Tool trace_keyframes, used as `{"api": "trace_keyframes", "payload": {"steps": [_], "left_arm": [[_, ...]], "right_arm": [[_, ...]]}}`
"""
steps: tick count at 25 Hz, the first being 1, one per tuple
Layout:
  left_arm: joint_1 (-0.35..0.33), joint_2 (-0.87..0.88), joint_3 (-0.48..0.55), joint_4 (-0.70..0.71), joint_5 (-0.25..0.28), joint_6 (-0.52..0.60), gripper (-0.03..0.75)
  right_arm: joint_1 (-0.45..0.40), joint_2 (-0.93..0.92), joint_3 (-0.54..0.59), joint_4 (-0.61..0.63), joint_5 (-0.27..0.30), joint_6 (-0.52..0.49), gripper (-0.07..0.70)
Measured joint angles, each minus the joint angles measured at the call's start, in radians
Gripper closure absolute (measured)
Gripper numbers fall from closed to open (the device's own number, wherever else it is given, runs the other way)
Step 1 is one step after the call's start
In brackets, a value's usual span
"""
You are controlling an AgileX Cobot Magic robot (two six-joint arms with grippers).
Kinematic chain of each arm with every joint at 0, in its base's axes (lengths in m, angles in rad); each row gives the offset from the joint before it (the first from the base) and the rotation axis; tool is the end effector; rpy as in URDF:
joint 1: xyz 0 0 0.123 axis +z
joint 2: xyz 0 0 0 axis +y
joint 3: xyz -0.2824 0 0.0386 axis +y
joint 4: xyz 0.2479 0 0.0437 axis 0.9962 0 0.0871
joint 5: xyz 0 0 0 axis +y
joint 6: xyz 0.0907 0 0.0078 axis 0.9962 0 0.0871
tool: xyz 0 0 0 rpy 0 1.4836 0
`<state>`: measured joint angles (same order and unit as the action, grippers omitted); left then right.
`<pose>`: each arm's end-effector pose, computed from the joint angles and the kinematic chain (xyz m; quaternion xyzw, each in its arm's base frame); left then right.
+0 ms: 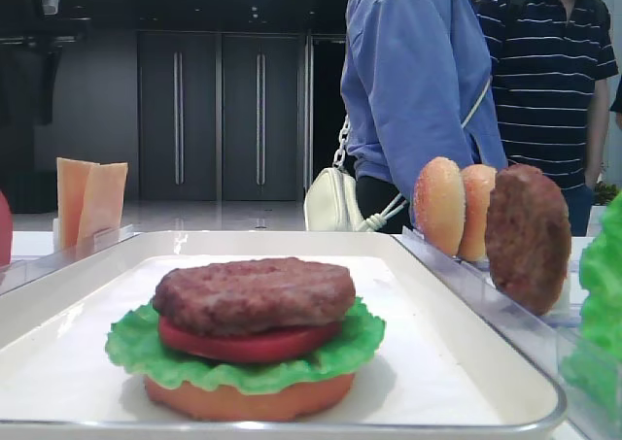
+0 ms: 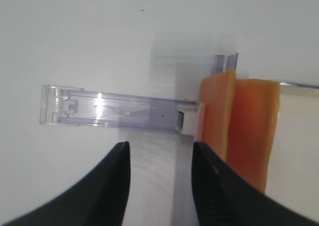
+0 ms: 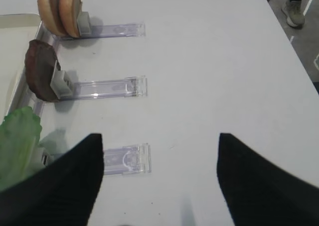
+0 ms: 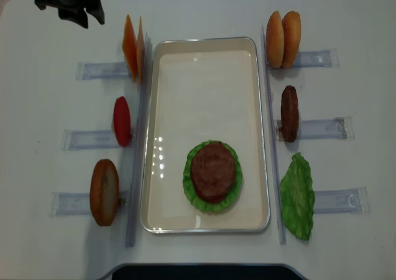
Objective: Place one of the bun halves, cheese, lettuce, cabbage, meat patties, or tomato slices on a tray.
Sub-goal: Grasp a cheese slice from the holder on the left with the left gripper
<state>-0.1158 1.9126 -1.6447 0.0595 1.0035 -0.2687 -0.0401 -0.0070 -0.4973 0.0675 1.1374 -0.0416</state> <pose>0.4136 -0.0435 0.2684 -0.0641 0.9789 -0.0095 0.1938 -0.0089 0.0059 0.2704 -0.0033 0.8710 0.0136 0.4910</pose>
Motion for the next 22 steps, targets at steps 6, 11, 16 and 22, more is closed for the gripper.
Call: {"api": "trace_keyframes", "payload": {"steps": [6,11,16,22], "left_arm": [[-0.083,0.0,0.0,0.039,0.0,-0.077,0.395],[-0.149,0.0,0.0,0.065,0.0,-0.132,0.395],[-0.194,0.0,0.0,0.088,0.0,-0.175,0.395],[-0.208,0.0,0.0,0.117,0.0,-0.208,0.395]], "right_arm": [[0.0,0.0,0.0,0.0,0.0,0.0,0.142],[0.0,0.0,0.0,0.0,0.0,0.0,0.142],[0.0,0.0,0.0,0.0,0.0,0.0,0.142],[0.0,0.0,0.0,0.0,0.0,0.0,0.142]]}}
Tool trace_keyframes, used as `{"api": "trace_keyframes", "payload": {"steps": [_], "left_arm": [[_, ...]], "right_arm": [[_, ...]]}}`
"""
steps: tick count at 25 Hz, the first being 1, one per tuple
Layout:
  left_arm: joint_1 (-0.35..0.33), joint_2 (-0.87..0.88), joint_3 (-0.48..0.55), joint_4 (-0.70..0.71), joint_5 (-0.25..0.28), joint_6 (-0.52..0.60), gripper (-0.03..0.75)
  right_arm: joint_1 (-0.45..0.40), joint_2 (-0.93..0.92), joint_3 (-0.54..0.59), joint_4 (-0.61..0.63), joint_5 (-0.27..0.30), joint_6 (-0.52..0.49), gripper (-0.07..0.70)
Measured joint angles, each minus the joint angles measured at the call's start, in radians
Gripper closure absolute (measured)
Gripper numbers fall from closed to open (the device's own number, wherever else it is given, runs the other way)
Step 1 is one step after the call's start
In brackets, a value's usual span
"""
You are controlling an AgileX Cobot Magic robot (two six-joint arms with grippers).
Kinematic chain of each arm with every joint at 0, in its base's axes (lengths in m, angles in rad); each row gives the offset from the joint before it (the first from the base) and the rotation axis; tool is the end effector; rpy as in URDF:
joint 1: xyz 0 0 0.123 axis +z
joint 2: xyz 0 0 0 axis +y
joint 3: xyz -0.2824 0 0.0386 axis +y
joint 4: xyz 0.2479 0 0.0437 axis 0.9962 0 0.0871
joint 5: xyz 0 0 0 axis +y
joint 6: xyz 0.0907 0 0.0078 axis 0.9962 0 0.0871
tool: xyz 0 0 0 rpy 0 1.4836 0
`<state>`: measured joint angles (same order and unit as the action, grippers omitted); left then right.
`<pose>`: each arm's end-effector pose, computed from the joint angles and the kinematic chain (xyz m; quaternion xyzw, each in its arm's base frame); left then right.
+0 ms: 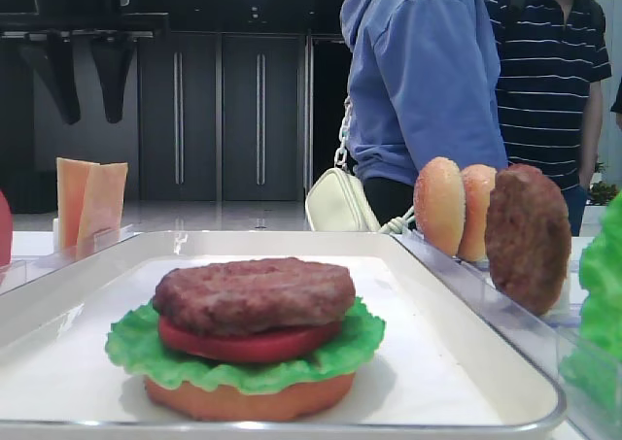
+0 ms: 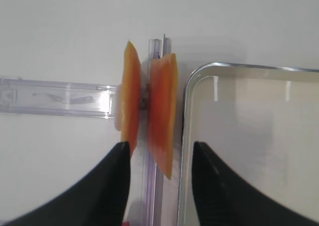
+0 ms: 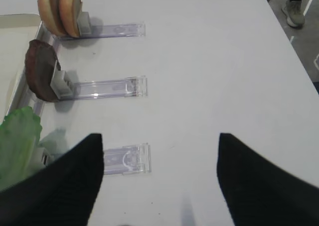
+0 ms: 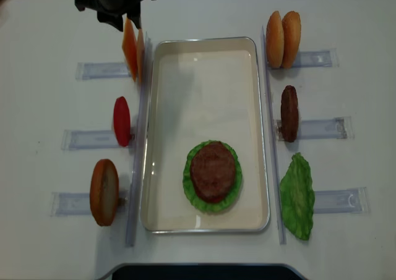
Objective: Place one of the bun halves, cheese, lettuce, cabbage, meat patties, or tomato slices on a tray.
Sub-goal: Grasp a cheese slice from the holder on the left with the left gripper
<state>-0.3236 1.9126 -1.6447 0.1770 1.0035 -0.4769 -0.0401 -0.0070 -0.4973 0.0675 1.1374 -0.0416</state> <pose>0.3988 -0.1195 0.2695 -0.0427 0.9771 0.0012 0.2083 -0.0089 0.0059 0.2704 -0.0033 0.8710 0.0136 0.4910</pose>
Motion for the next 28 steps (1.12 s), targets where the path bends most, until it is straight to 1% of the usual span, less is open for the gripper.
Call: {"api": "trace_keyframes", "payload": {"steps": [9,13,21,28], "left_arm": [[0.0,0.04,-0.002,0.004,-0.003,-0.01,0.395],[0.0,0.063,-0.002,0.005,-0.026,-0.021,0.395],[0.0,0.106,-0.002,0.027,-0.052,-0.027,0.395],[0.0,0.134,-0.009,0.029,-0.06,-0.028,0.395]], "right_arm": [[0.0,0.0,0.0,0.0,0.0,0.0,0.142],[0.0,0.0,0.0,0.0,0.0,0.0,0.142],[0.0,0.0,0.0,0.0,0.0,0.0,0.142],[0.0,-0.001,0.0,0.0,0.0,0.0,0.142]]}}
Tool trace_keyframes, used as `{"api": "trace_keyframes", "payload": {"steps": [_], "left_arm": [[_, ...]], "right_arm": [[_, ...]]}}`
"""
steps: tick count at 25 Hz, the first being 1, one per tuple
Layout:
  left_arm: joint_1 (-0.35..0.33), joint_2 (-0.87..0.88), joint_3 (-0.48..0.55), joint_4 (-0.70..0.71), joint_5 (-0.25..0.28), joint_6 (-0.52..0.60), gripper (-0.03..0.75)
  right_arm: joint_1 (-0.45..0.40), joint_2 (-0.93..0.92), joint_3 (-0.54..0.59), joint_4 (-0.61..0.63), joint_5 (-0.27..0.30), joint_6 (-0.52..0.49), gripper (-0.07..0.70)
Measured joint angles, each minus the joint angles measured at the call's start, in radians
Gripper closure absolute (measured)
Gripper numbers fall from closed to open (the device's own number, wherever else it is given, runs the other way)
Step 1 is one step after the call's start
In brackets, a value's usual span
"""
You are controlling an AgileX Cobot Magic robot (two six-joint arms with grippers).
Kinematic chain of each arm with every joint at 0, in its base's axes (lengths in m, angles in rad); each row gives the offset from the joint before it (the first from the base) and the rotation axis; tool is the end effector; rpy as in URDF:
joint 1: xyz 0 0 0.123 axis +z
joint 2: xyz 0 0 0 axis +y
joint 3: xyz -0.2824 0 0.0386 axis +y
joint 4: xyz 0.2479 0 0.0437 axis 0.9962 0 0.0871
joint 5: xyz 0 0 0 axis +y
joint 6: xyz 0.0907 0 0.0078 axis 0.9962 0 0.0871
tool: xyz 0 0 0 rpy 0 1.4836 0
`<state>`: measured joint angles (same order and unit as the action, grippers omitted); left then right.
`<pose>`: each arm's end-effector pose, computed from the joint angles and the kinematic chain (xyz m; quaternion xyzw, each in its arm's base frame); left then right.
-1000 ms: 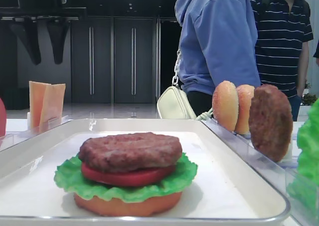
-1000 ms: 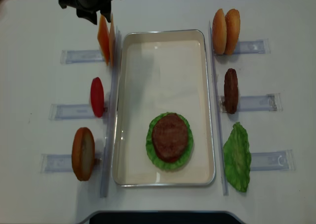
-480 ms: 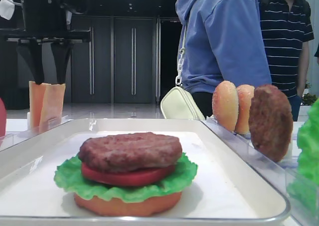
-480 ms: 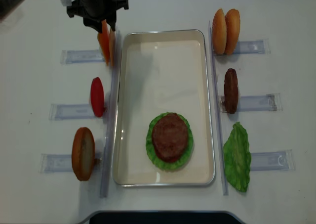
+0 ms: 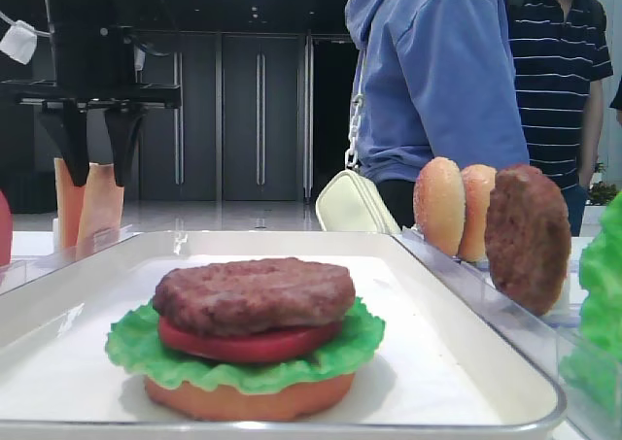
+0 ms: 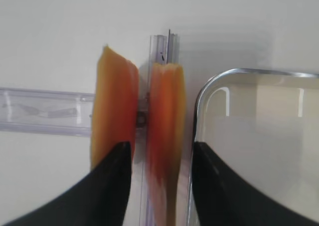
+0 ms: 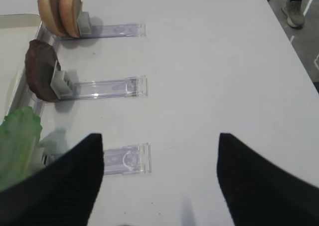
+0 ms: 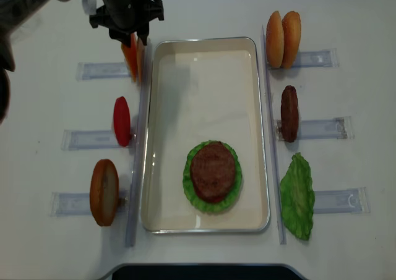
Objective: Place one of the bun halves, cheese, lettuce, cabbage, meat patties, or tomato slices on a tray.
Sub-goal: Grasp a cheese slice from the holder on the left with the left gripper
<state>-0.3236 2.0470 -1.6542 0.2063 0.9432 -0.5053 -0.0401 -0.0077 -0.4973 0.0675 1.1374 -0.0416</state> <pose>0.4207 -0.1252 0.2169 -0.0429 0.9820 0.0200 0.1830 -0.0090 0.0059 0.2704 -0.0033 0.8709 0.0136 0.4913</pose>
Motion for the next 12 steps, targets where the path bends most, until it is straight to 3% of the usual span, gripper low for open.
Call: {"api": "trace_keyframes", "payload": {"steps": [4,10,12], "left_arm": [[0.0,0.004,0.0,0.001,0.0,0.0,0.444],[0.0,0.004,0.0,0.014,0.0,0.0,0.657],[0.0,0.004,0.0,0.016,0.002,0.0,0.687]], "right_arm": [[0.0,0.0,0.0,0.0,0.0,0.0,0.142],[0.0,0.0,0.0,0.0,0.0,0.0,0.142],[0.0,0.0,0.0,0.0,0.0,0.0,0.142]]}}
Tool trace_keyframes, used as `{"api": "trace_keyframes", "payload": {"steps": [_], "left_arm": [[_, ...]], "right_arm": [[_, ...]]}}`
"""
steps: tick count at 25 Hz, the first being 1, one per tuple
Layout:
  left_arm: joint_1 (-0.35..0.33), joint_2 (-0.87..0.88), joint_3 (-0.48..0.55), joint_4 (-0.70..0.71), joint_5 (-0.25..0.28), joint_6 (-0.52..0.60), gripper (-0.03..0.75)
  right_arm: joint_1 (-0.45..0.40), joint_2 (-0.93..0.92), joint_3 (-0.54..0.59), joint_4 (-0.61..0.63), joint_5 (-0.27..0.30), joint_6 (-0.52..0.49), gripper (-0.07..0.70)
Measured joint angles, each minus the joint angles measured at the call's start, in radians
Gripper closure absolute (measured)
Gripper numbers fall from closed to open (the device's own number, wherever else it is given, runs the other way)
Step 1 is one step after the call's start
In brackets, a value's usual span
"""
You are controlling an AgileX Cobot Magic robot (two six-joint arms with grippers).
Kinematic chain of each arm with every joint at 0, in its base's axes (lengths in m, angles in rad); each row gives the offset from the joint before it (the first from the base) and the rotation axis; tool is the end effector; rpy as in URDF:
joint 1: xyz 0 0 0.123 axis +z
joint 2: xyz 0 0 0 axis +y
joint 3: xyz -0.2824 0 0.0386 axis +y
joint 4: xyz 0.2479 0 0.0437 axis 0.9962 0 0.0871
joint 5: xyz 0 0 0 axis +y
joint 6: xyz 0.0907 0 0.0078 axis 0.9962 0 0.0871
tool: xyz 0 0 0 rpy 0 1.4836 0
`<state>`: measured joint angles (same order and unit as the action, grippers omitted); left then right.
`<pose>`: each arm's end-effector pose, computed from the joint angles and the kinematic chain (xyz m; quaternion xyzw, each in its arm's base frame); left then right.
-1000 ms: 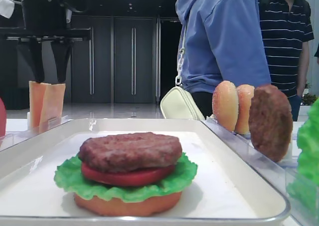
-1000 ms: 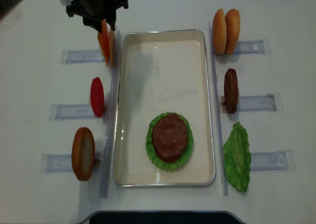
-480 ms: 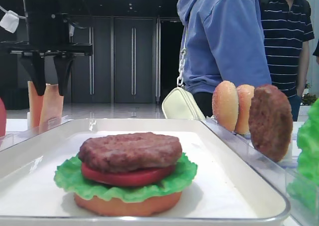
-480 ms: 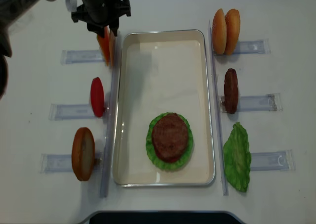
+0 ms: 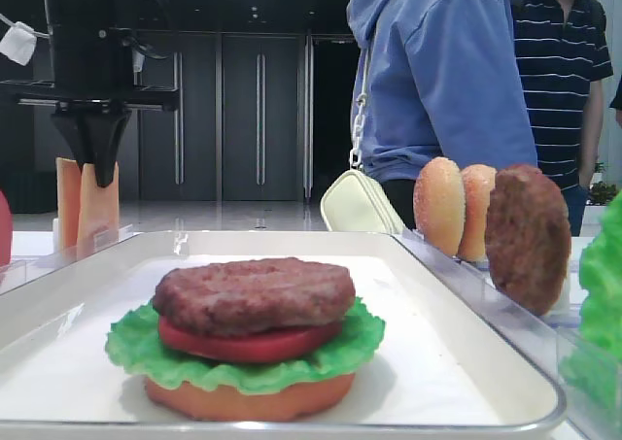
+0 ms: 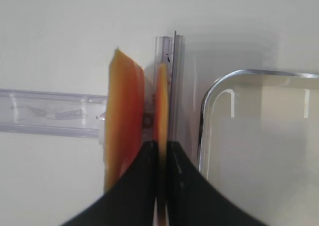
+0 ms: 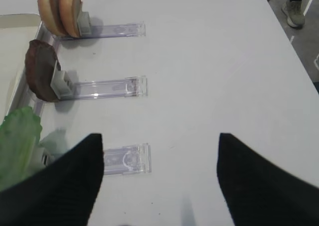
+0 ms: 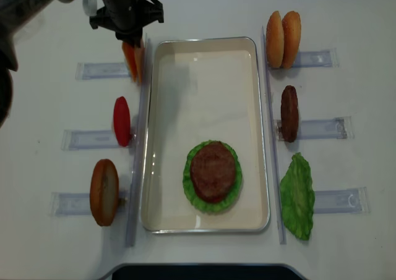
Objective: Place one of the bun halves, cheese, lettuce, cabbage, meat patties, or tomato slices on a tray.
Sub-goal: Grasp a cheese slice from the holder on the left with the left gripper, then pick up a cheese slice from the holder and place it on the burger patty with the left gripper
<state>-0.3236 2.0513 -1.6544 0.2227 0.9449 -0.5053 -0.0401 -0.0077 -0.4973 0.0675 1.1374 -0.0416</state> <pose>0.4214 -0.1241 0.2152 -0.0391 0.9819 0.0278 0.1832 -0.0090 0.0059 0.2704 -0.0033 0.8709 0.0136 0.4913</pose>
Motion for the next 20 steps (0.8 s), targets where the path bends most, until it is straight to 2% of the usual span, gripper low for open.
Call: {"api": "trace_keyframes", "payload": {"steps": [7,20], "left_arm": [[0.0,0.0,0.0,0.006,0.023,0.0,0.693],[0.0,-0.061,-0.002,0.006,0.13,0.008,0.694]], "right_arm": [[0.0,0.0,0.0,0.0,0.0,0.0,0.142],[0.0,0.0,0.0,0.0,0.0,0.0,0.142]]}}
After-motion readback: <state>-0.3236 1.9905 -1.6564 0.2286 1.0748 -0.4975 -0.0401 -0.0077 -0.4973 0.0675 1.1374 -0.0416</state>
